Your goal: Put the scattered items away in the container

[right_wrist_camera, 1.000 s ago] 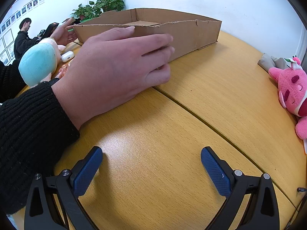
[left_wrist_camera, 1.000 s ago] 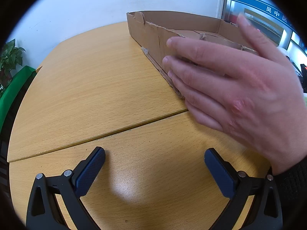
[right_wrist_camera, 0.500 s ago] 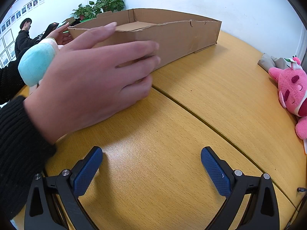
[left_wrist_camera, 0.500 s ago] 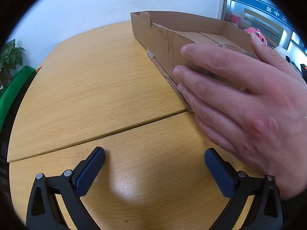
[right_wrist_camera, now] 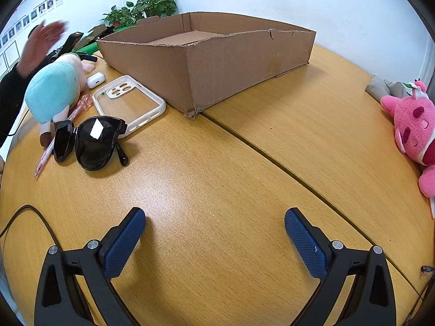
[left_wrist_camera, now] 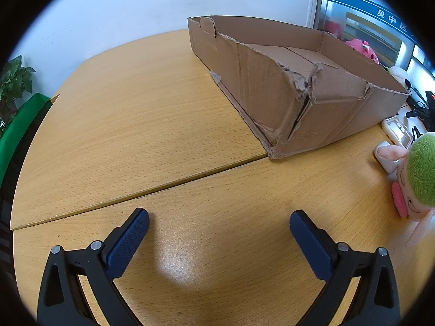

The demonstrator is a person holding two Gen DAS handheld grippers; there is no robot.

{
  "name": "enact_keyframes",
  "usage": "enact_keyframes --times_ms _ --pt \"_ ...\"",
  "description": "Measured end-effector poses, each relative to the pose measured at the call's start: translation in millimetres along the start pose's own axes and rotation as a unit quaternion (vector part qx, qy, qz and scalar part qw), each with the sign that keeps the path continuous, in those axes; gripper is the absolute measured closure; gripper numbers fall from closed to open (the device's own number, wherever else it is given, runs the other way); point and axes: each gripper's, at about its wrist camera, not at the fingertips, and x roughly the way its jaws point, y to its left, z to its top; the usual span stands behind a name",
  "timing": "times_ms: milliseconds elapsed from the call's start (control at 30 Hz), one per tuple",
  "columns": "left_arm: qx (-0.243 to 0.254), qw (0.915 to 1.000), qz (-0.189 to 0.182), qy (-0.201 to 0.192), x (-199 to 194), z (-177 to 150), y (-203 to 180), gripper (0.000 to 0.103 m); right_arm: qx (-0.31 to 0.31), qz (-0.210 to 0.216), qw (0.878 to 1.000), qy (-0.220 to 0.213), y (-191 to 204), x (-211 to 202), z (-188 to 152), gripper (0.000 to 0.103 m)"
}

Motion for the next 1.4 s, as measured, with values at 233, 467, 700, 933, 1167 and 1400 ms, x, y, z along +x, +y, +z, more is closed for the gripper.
enact_keyframes --times_ms 233,467,700,933,1167,1400 --pt "0.0 1.0 0.0 0.0 0.0 0.0 0.1 0.0 0.0 0.0 1.0 0.0 -0.4 0.1 0.1 0.0" --pt "0.0 1.0 0.0 0.0 -0.1 -0.1 -0.1 0.0 0.0 0.0 1.0 0.0 0.0 0.0 0.0 0.0" --pt "0.001 1.0 0.001 0.0 -0.2 -0.9 -1.6 0.0 0.0 0.0 1.0 0.0 -0.1 0.0 0.0 0.0" --pt "-0.018 0.9997 0.016 0.0 -1.4 -5.0 -8.8 0.0 0.0 0.0 1.0 0.0 -0.3 0.1 0.1 0.0" --pt "-0.045 0.9984 0.034 0.001 -8.1 -9.6 -23.2 0.0 0.02 -0.015 1.0 0.001 1.4 0.7 1.9 0.0" --pt "-0.094 0.9935 0.063 0.009 -22.0 -22.0 -43.2 0.001 0.082 -0.061 0.995 0.002 8.8 -1.7 -2.2 0.0"
